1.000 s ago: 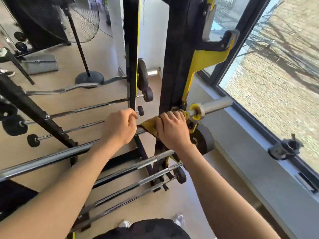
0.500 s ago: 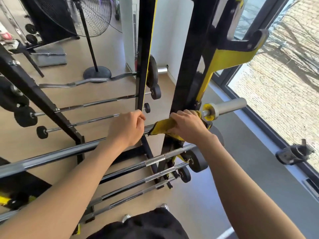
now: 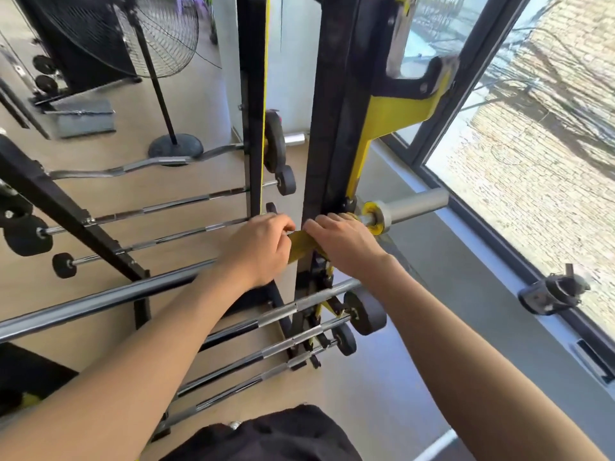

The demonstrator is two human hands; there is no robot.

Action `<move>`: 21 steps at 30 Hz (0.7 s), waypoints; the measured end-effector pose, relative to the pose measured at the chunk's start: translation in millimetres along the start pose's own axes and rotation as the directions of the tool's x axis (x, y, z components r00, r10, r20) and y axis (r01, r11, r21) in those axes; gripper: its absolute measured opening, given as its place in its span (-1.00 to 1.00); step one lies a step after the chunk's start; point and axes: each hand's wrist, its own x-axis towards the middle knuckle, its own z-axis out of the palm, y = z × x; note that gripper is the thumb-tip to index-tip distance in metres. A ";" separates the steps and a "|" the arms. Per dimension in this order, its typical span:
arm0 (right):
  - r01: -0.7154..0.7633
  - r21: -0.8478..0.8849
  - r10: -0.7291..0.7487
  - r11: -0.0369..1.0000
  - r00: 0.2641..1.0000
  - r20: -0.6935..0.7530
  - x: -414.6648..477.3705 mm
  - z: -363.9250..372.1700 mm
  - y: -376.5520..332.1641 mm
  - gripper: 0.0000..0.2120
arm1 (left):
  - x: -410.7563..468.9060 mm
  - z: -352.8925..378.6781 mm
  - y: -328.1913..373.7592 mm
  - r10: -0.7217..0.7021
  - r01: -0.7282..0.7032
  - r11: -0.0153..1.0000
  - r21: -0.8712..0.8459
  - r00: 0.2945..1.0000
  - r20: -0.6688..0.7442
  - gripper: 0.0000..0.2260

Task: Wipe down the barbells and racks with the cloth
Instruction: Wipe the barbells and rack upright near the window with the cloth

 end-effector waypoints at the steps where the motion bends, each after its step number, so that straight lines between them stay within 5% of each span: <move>1: -0.023 0.003 0.023 1.000 1.000 -0.015 -0.5 1.2 -5.6 -0.59 | 1.9 2.7 4.4 0.008 -0.009 1.000 0.030 0.999 0.036 -0.73; 5: -0.110 0.050 0.107 0.993 0.992 0.062 13.3 -1.4 -7.2 -0.71 | 6.9 5.8 11.5 -0.051 0.033 0.993 0.117 0.987 0.155 -0.70; 10: 0.064 -0.033 -0.055 0.997 0.971 0.232 32.6 -14.5 2.6 -0.79 | 7.9 5.7 13.4 -0.138 0.121 0.986 0.115 0.979 0.151 -0.80; 14: 0.171 -0.109 -0.153 0.979 0.976 0.153 36.6 -3.7 -3.2 -0.76 | -0.2 2.2 11.5 -0.143 0.137 0.979 0.154 0.989 0.029 -0.61; 18: 0.325 0.008 -0.321 0.946 0.937 -0.139 29.3 14.0 -29.9 -0.66 | -13.6 1.1 -1.4 -0.228 0.250 0.961 0.117 0.958 -0.174 -0.72; 21: 0.372 0.141 -0.352 0.918 0.924 -0.149 35.3 20.6 -56.2 -0.61 | -26.4 1.2 -7.7 -0.319 0.361 0.929 0.087 0.896 -0.311 -0.80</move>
